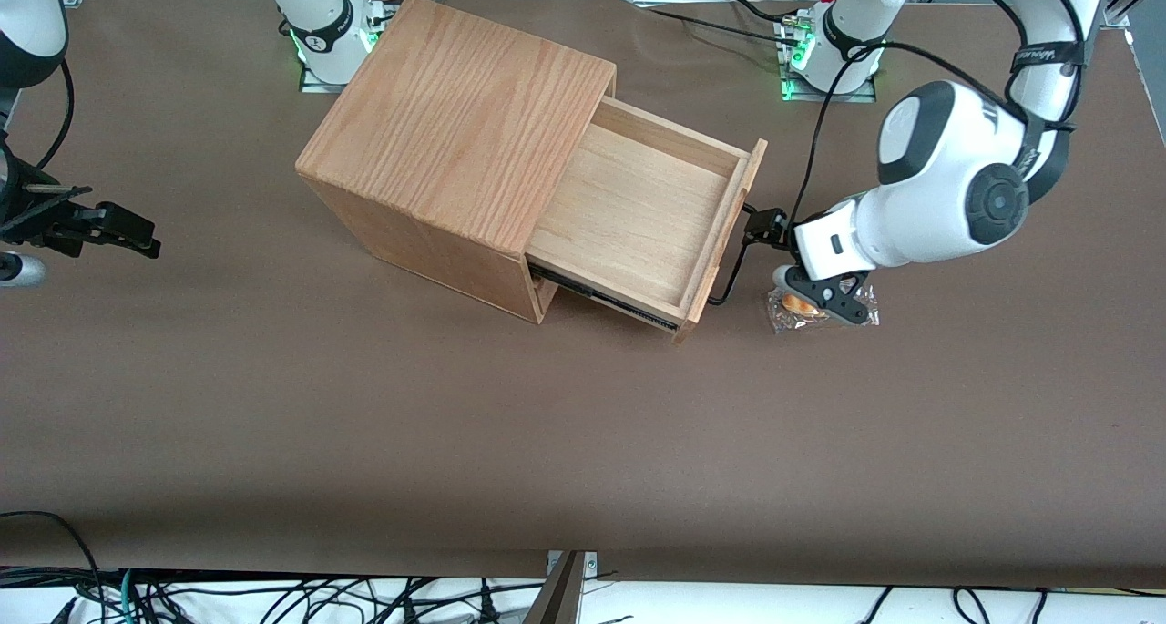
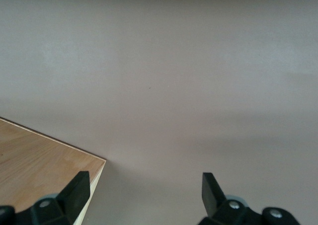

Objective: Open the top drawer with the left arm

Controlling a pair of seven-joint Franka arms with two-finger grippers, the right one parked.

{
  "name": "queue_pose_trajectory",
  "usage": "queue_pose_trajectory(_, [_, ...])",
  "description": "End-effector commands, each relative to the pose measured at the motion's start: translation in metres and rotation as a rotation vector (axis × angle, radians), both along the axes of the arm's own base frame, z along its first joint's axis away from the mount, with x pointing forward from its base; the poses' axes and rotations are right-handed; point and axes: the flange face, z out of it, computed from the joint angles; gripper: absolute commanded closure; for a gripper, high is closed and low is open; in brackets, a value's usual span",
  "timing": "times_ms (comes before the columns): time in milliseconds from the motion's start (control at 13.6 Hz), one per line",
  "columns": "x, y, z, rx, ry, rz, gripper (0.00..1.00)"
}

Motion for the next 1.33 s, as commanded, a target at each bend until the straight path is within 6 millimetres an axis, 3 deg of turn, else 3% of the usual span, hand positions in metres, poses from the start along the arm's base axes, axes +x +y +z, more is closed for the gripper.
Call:
queue_pose_trajectory(0, [0.0, 0.002, 0.036, -0.042, 0.01, -0.025, 0.0])
queue_pose_trajectory(221, [0.0, 0.026, 0.085, -0.018, 0.022, -0.02, 0.0])
queue_pose_trajectory(443, [-0.004, 0.053, 0.11, 0.054, 0.043, 0.014, 0.0])
queue_pose_trajectory(516, [-0.007, 0.059, 0.127, 0.117, -0.003, 0.005, 0.0])
queue_pose_trajectory(811, [-0.01, 0.085, 0.155, 0.343, -0.12, 0.001, 0.0])
queue_pose_trajectory(959, [-0.012, 0.096, 0.184, 0.396, -0.255, 0.033, 0.0])
queue_pose_trajectory(1107, [-0.008, 0.123, 0.193, 0.388, -0.313, 0.121, 0.0])
queue_pose_trajectory(1254, [-0.013, 0.124, 0.189, 0.389, -0.289, 0.176, 0.0])
